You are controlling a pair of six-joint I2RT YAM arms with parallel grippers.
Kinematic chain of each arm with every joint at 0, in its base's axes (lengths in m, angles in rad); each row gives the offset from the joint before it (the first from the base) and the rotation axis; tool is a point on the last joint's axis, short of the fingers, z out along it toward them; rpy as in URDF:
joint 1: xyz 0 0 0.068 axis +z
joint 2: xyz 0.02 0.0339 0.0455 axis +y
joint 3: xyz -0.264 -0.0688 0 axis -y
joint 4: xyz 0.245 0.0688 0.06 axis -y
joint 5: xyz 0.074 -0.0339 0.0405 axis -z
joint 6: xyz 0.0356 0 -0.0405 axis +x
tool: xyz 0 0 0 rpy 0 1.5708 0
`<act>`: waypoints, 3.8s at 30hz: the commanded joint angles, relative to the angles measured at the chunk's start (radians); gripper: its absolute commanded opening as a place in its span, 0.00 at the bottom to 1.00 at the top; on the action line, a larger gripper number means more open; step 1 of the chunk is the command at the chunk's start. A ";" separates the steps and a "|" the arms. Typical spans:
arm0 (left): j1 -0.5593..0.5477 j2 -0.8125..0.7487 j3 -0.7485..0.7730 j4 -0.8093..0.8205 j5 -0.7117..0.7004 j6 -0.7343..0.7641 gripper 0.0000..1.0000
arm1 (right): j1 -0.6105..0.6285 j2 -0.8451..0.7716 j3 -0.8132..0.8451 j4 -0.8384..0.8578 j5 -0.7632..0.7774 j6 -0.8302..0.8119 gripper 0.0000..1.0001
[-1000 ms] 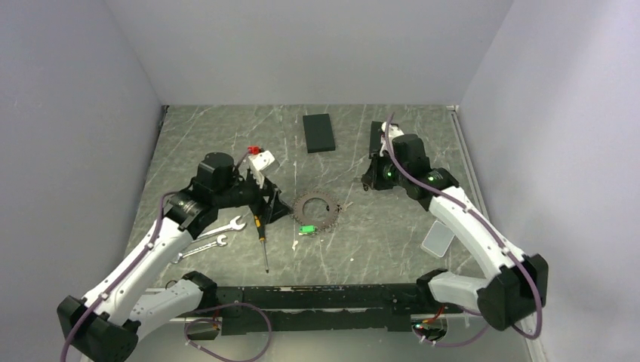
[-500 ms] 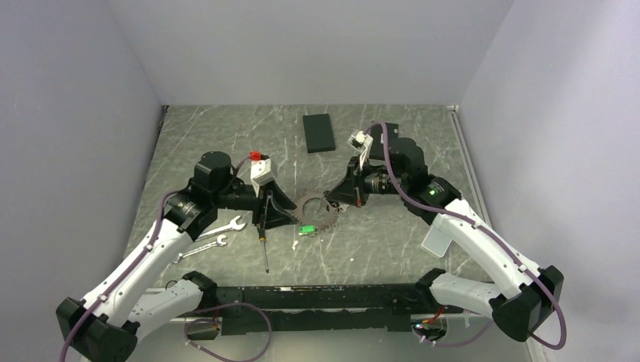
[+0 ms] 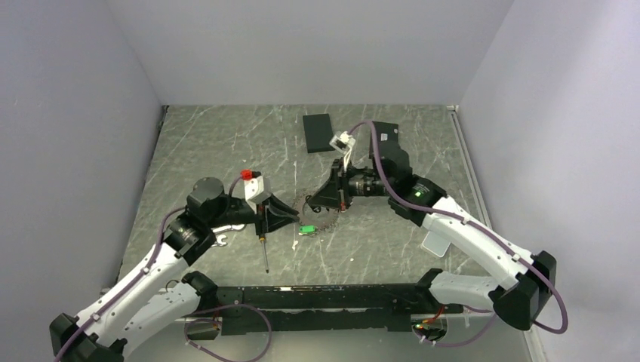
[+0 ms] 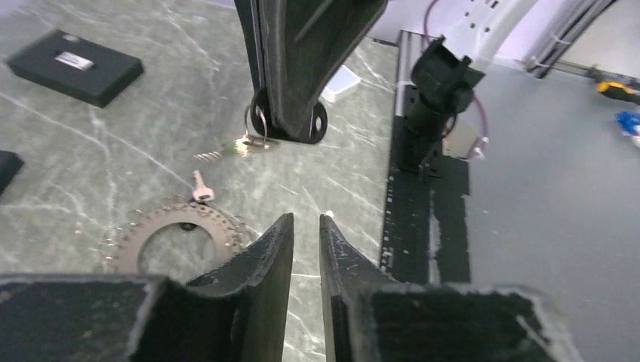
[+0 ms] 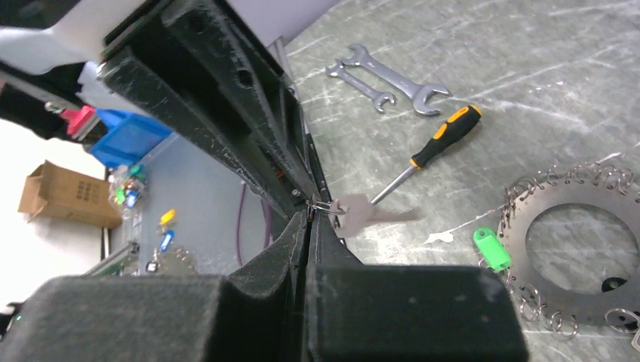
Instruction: Put the keys on the keyring
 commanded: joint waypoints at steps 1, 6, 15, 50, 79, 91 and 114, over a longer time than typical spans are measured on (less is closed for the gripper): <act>-0.010 -0.095 -0.076 0.204 -0.106 0.104 0.24 | 0.067 0.026 0.051 0.005 0.203 0.022 0.00; -0.013 -0.140 -0.117 0.211 -0.058 0.208 0.25 | 0.100 0.032 0.047 0.020 0.282 0.030 0.00; -0.014 -0.098 -0.113 0.222 -0.050 0.221 0.20 | 0.126 0.040 0.040 0.039 0.285 0.018 0.00; -0.015 -0.062 -0.104 0.272 -0.126 0.206 0.08 | 0.154 0.059 0.019 0.087 0.197 0.003 0.00; -0.014 -0.066 -0.035 0.034 -0.059 0.251 0.00 | 0.160 0.046 0.101 -0.188 0.275 -0.212 0.37; -0.014 -0.069 -0.029 -0.002 -0.061 0.235 0.00 | 0.160 -0.146 -0.124 0.028 0.444 -0.324 0.83; -0.014 -0.039 -0.001 0.019 0.136 0.140 0.00 | 0.160 -0.237 -0.252 0.237 0.131 -0.534 0.66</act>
